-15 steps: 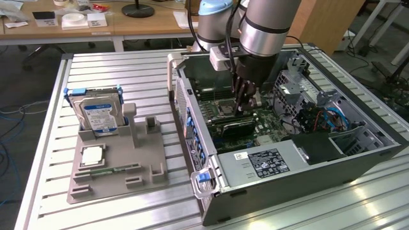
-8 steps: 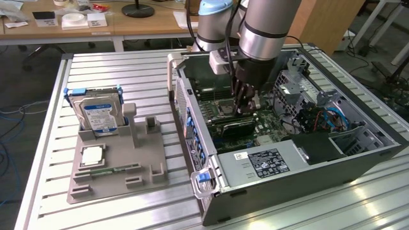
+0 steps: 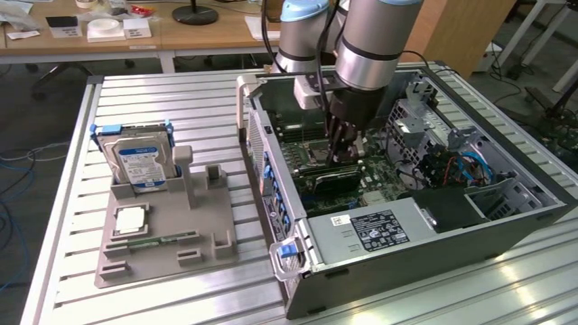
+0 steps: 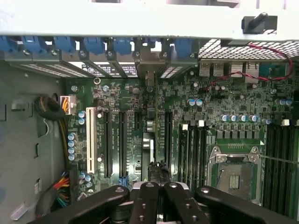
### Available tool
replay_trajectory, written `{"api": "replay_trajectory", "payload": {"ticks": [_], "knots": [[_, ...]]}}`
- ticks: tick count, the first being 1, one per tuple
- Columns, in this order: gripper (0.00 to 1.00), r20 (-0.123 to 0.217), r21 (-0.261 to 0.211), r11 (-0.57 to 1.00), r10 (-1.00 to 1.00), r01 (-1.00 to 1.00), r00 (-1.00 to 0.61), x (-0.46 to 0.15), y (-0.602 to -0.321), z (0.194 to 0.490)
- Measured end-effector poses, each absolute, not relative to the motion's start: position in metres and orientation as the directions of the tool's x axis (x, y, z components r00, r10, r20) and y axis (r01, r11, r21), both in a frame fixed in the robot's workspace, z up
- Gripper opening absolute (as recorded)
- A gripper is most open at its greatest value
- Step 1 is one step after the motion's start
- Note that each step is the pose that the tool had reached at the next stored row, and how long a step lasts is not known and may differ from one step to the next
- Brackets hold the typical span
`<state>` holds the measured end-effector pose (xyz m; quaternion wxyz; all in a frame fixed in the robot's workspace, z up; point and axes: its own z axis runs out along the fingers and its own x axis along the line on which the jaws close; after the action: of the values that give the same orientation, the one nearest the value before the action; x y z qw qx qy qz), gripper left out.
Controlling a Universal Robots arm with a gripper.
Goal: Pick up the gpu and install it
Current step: 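Press down on the gpu until it lock into place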
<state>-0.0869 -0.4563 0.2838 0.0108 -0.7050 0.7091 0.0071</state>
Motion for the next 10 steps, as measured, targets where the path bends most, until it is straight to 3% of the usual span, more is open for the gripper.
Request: {"api": "replay_trajectory", "payload": {"ticks": [10], "knots": [[0.11,-0.025,-0.005,0.006,-1.000,-1.000,-0.006,-0.0869,-0.4563,0.2769]]}}
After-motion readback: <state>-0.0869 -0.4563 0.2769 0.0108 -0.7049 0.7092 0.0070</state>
